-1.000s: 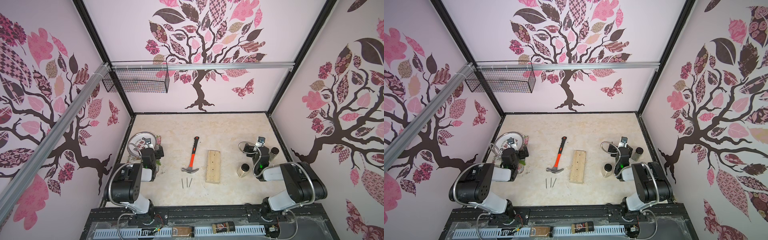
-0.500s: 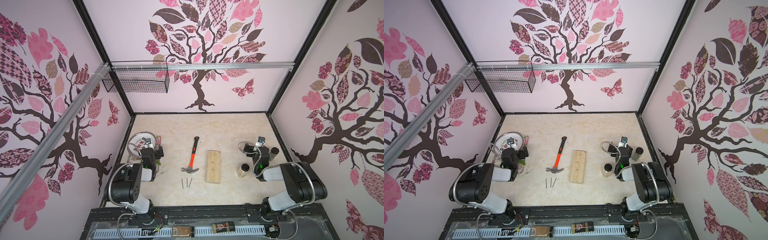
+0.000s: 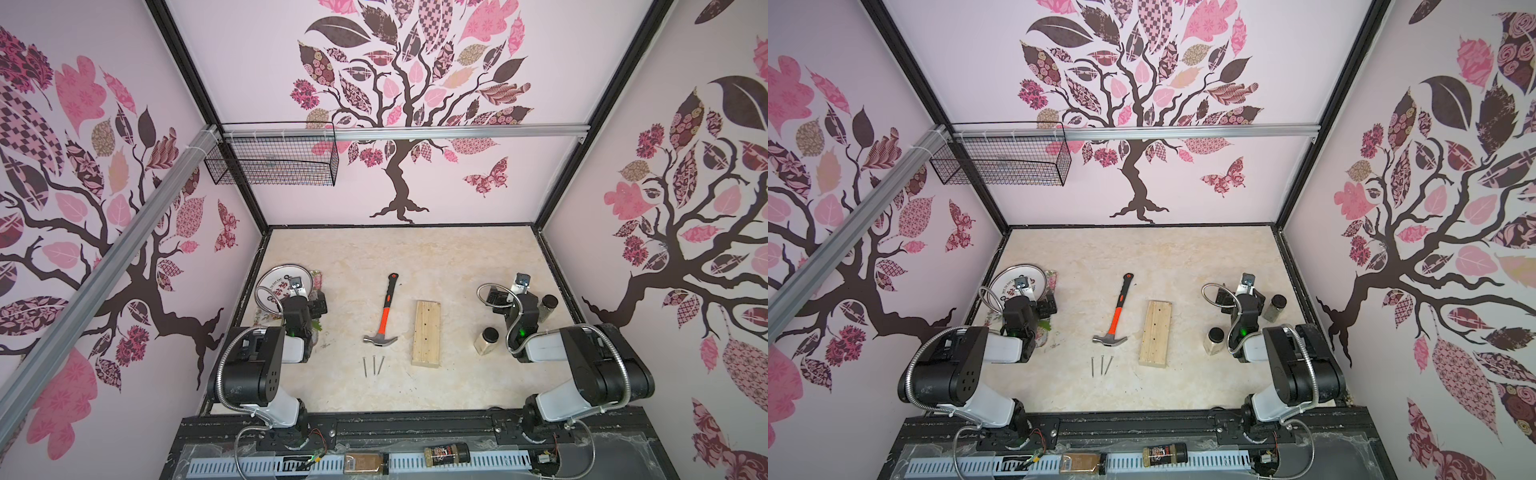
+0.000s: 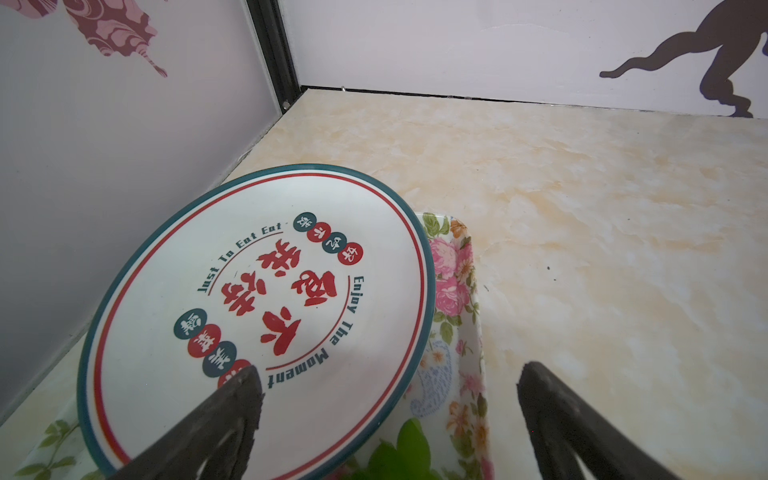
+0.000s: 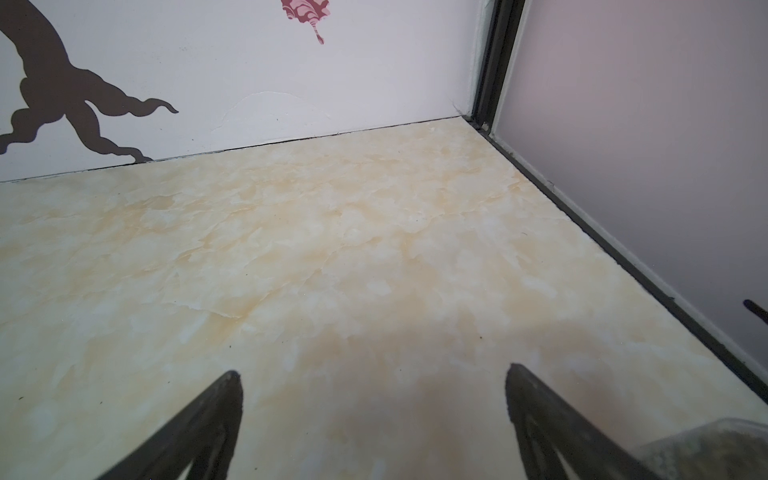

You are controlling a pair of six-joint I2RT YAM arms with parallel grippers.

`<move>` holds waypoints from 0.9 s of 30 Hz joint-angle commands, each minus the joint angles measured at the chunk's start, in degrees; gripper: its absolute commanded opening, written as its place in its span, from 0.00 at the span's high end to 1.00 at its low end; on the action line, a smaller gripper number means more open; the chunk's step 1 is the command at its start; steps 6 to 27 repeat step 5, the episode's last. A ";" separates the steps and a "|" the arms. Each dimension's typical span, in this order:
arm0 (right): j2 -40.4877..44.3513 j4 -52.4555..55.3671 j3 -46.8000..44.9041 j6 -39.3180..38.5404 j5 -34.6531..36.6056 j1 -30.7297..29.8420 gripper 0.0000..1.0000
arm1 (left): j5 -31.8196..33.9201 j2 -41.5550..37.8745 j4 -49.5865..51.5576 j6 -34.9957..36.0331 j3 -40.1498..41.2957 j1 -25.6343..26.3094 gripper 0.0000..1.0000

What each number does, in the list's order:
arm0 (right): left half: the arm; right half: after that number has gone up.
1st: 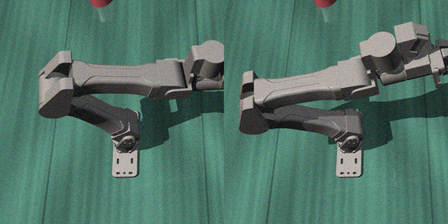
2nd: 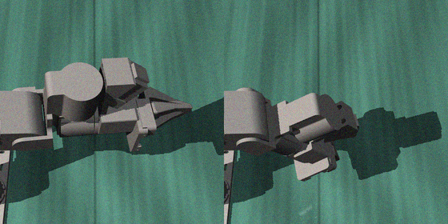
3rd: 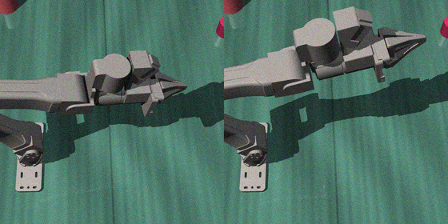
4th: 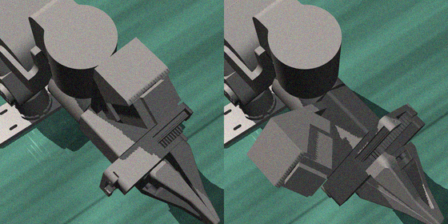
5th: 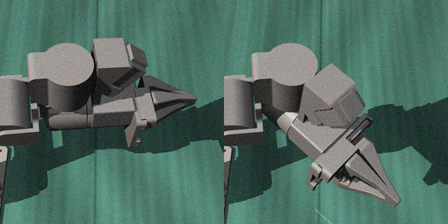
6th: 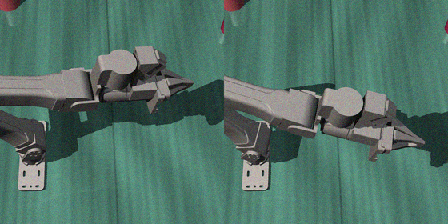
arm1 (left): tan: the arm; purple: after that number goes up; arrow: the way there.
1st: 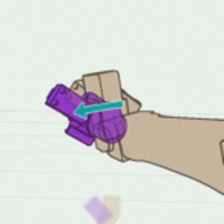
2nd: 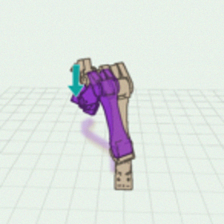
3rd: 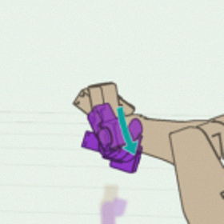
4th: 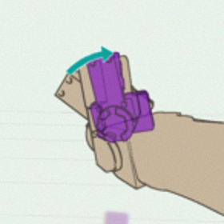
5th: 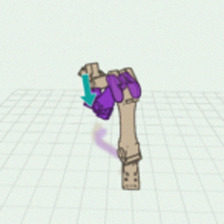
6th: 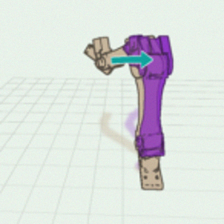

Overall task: Use a claw hammer to pull out a nail
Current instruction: Reset both arms

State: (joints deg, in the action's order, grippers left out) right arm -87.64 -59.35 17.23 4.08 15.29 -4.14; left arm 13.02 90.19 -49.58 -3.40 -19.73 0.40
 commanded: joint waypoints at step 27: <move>-0.02 -1.29 0.53 0.41 -0.26 0.35 0.00 | 0.70 -0.92 -0.60 0.05 -2.05 0.21 0.02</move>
